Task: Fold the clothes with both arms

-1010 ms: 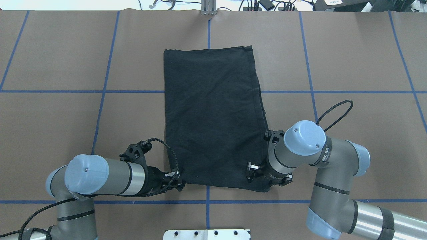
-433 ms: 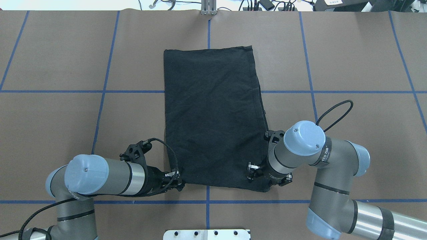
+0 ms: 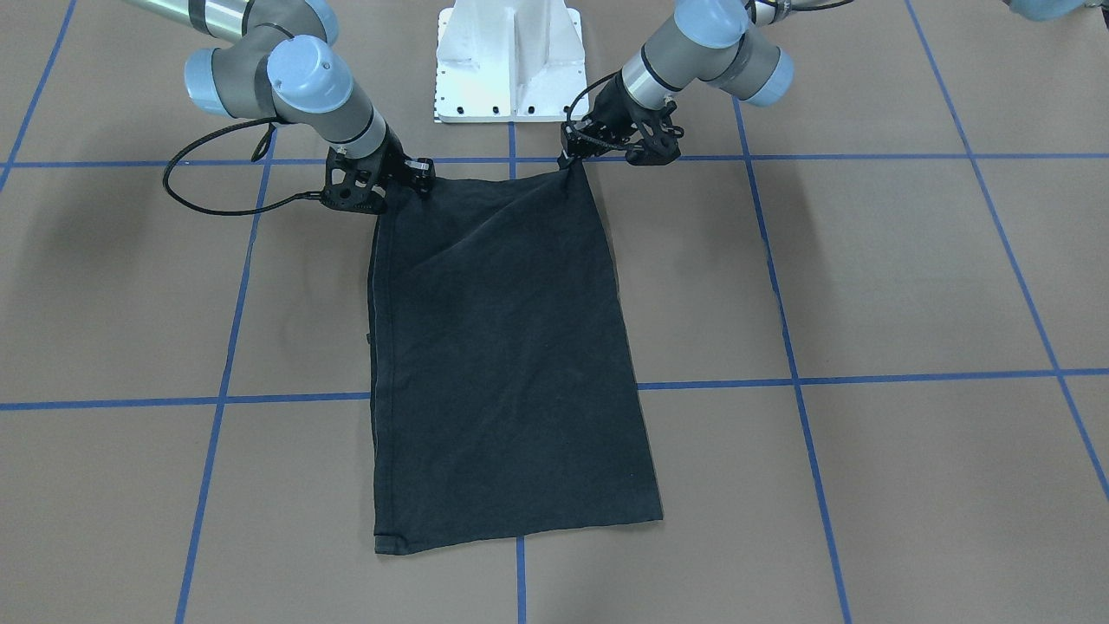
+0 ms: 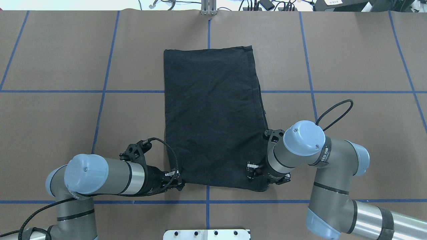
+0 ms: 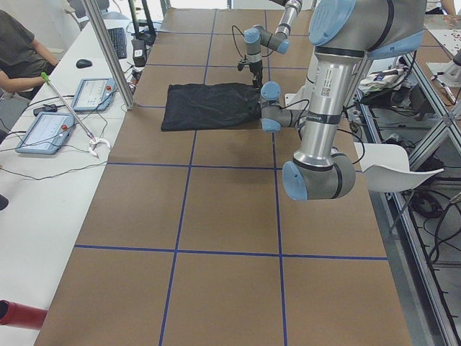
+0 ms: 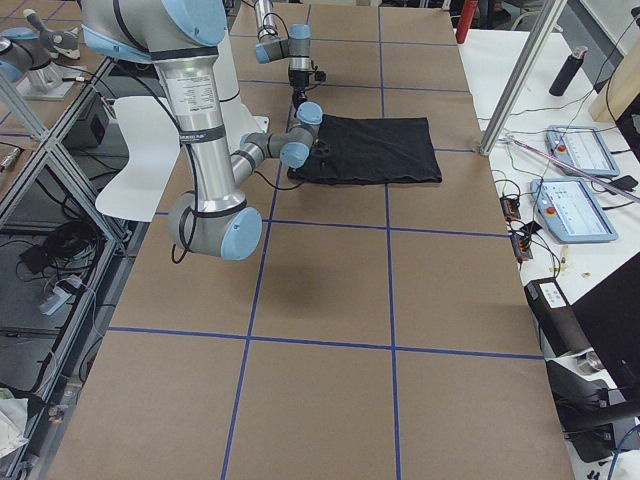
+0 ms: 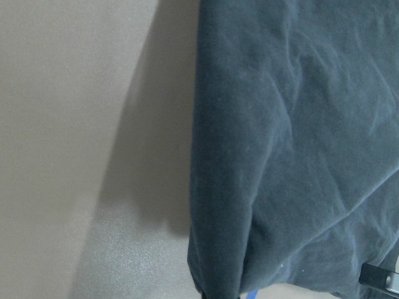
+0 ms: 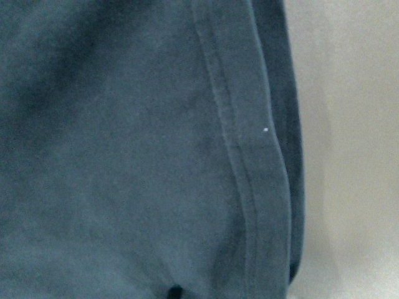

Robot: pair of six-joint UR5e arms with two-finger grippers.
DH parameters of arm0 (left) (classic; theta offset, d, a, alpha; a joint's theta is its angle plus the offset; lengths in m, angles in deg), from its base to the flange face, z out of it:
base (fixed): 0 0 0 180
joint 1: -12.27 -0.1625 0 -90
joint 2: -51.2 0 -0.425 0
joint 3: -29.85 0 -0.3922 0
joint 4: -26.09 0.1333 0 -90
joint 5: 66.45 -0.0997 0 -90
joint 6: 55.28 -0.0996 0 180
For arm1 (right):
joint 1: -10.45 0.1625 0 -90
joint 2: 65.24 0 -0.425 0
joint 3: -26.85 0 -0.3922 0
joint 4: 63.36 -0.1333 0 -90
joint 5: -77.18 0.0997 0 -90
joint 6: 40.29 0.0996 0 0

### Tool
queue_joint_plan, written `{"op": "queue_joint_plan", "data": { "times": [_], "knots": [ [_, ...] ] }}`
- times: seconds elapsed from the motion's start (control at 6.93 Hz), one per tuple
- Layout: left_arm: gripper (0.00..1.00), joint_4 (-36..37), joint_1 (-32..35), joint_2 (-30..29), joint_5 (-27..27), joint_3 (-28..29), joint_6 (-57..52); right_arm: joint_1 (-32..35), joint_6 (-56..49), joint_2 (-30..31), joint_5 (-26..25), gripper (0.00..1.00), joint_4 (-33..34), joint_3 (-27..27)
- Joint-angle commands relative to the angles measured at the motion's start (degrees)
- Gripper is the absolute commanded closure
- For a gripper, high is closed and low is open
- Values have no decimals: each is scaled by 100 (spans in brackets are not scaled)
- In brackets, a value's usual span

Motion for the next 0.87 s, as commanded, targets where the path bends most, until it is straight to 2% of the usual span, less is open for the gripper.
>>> {"op": "queue_joint_plan", "data": {
  "times": [0.0,0.43,0.58,0.72],
  "knots": [
    [100,0,3,0,0,0,0,2,0,-1,2,100,7,-56],
    [100,8,38,0,9,-61,0,19,35,-1,2,100,-2,-64],
    [100,43,73,26,17,-279,-9,28,131,-1,11,100,-63,-91],
    [100,374,74,35,35,-621,-26,46,132,17,81,100,-90,-213]
  ]
}}
